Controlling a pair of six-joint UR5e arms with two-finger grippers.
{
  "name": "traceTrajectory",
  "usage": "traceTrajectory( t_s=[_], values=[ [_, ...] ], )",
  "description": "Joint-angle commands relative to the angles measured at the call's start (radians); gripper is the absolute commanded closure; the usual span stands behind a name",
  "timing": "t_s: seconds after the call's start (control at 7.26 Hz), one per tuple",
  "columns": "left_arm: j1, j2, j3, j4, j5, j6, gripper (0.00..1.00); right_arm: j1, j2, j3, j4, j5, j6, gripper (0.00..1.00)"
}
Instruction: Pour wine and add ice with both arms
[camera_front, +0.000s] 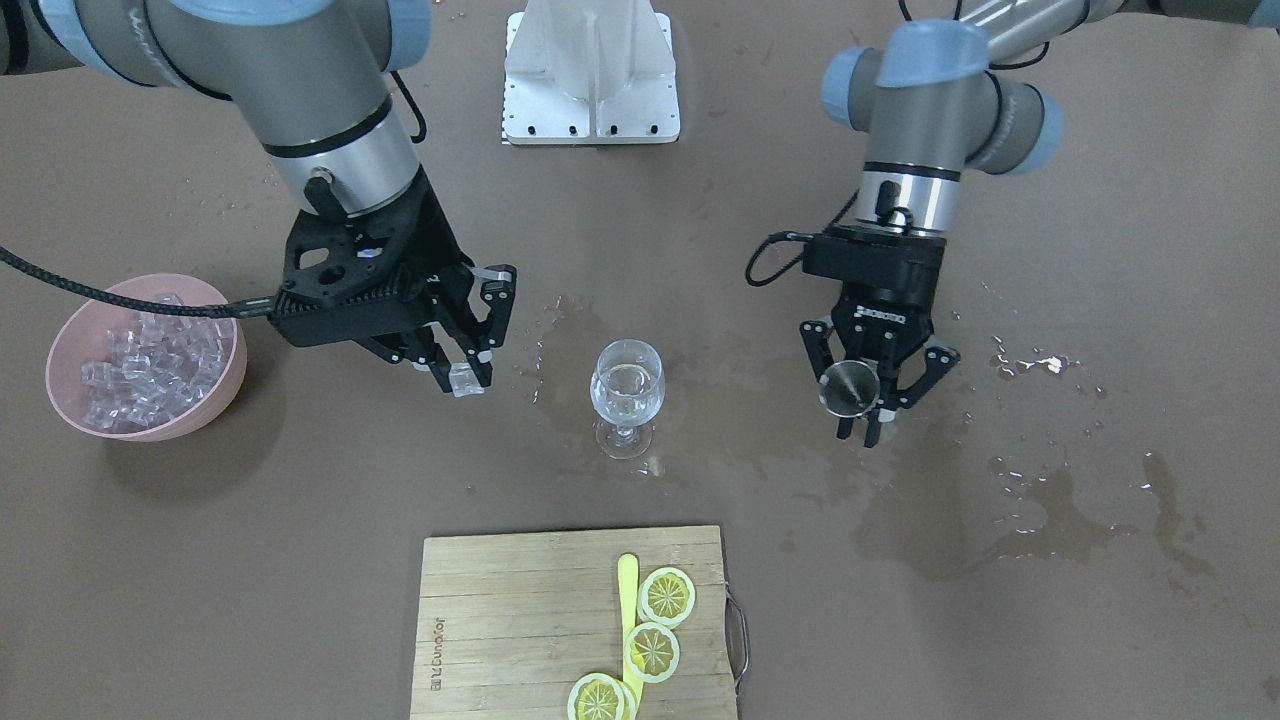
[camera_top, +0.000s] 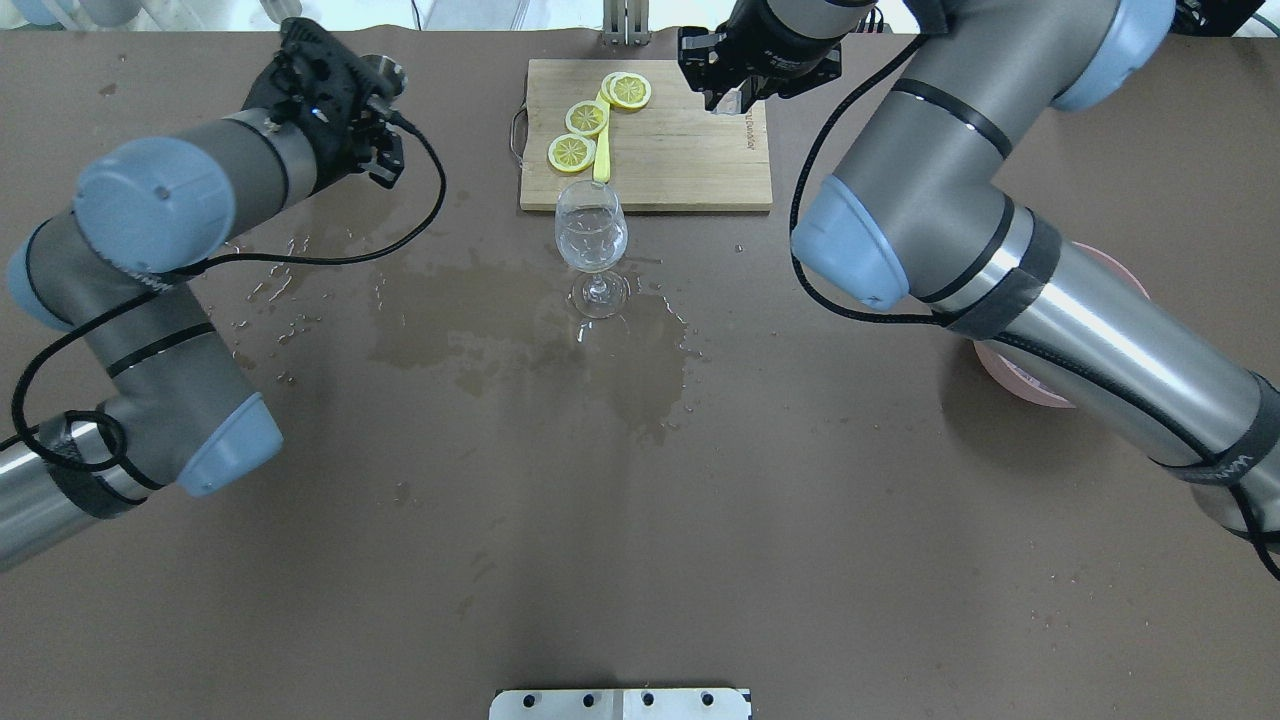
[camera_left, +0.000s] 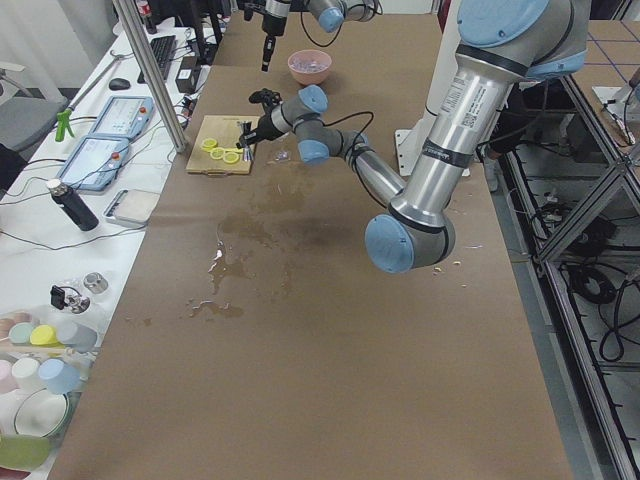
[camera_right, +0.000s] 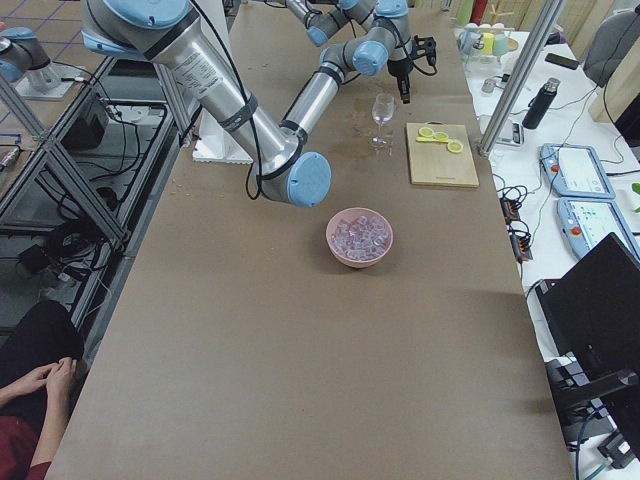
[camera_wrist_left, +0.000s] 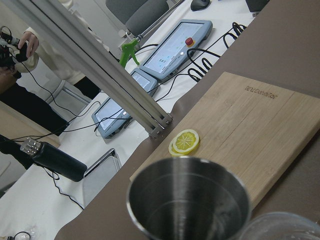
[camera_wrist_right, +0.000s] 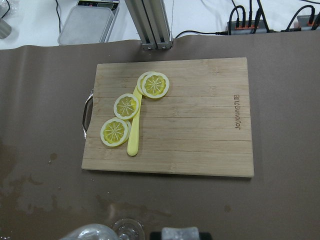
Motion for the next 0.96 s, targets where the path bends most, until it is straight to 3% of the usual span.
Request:
traceTrajectory(
  t_s=[0.0,0.14,0.28,0.41,0.83],
  values=[
    [-0.075,0.123,0.06,-0.216,-0.011,-0.082,1.0,-0.031,0.103,-0.109,-0.003,-0.042,0.001,0.92],
    [-0.113,0.156,0.061,-0.23,-0.033,-0.274,1.0,-0.048,0.145,-0.144,-0.005,-0.075,0.001,0.92],
    [-0.174,0.186,0.069,-0.285,-0.124,-0.3,1.0,-0.071,0.168,-0.164,-0.006,-0.08,0.003,0.92],
    [-0.202,0.242,0.093,-0.363,-0.152,-0.339,1.0,-0.106,0.167,-0.171,-0.006,-0.101,0.003,0.92],
    [-0.219,0.266,0.419,-0.809,-0.166,-0.456,1.0,-0.175,0.156,-0.175,-0.006,-0.143,0.024,0.92]
  ],
)
